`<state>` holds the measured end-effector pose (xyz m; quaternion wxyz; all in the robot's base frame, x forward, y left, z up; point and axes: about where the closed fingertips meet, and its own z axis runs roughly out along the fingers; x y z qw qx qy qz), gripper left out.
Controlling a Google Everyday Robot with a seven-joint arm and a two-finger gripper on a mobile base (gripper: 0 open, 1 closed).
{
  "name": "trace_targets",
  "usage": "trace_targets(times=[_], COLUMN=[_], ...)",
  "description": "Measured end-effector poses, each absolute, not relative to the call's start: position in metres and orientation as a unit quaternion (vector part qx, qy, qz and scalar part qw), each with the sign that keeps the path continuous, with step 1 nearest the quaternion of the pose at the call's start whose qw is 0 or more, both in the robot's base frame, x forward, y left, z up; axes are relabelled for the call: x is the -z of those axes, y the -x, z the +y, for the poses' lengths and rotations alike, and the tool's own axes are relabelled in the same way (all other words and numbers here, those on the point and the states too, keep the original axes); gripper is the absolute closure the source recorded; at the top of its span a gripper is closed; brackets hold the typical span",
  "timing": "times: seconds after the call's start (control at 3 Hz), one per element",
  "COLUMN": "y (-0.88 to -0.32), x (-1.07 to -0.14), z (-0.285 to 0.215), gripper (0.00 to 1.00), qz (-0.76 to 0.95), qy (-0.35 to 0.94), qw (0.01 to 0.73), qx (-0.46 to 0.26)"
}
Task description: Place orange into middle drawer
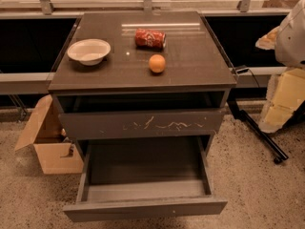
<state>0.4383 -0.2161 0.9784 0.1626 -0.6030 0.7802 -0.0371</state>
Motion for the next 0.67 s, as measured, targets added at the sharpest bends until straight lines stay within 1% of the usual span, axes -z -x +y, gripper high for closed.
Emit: trace_targets(times=[0.33, 0.67], y=[-0.438, -0.463], x=[-0.978, -0.977], z=[-0.216, -0.209], gripper=[0.00, 0.00], qz=[0.780, 0.770], qy=[0.603, 0.607], qw=[0.163, 0.195], qx=[0.037, 0.026])
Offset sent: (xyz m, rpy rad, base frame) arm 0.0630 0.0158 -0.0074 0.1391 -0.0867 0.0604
